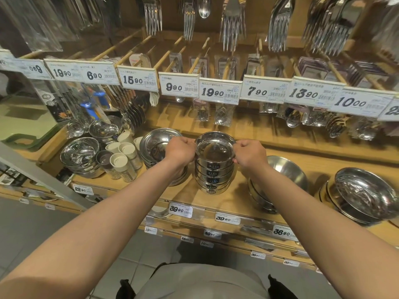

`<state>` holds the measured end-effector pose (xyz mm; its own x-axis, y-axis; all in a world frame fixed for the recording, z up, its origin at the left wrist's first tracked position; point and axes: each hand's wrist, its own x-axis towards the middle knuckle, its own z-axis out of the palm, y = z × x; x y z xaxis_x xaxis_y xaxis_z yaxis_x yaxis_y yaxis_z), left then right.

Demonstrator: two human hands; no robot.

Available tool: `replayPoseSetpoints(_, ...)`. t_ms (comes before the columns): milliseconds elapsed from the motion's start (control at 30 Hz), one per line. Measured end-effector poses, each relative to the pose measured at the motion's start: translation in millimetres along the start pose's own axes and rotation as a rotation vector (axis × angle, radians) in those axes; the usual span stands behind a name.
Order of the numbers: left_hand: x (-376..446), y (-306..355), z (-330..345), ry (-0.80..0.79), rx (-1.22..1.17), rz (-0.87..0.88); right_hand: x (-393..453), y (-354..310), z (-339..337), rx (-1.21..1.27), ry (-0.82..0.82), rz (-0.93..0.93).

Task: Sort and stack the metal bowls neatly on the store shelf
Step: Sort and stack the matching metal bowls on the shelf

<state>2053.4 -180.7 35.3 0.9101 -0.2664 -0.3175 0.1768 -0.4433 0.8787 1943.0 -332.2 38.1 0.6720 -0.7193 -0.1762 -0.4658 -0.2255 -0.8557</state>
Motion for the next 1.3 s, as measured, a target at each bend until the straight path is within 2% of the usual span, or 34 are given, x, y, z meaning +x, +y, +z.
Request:
replayPoseSetpoints(267, -20.6, 0.8, -23.3, 0.016, 0.055, 0.068, -16.2, 5.2, -34.9, 0.089, -0.055, 0.019)
replayPoseSetpoints(400, -45.8, 2.9, -30.6, 0.008, -0.025, 0.074, -27.2, 39.2, -82.4, 0.211, 0.037, 0.088)
replayPoseSetpoints(667, -104.8, 10.0, 38.7, -0.292, -0.053, 0.102, -75.4, 92.5, -137.2, 0.295, 0.144, 0.253)
replayPoseSetpoints(800, -109.6, -0.9, 68.1, -0.487, 0.023, 0.055, -111.1, 108.2, -149.2, 0.311, 0.2, 0.306)
replayPoseSetpoints(900, -106.7, -11.8, 83.7, -0.553, 0.029, 0.027, -129.9, 119.6, -152.9, 0.309, 0.224, 0.35)
replayPoseSetpoints(1033, -107.7, -24.4, 105.1, -0.518, -0.018, -0.043, -130.1, 128.4, -156.8, 0.288, 0.182, 0.412)
replayPoseSetpoints(1300, -96.0, -6.0, 150.3, -0.4, -0.036, -0.14, -59.4, 140.1, -144.2, 0.325, -0.001, 0.362)
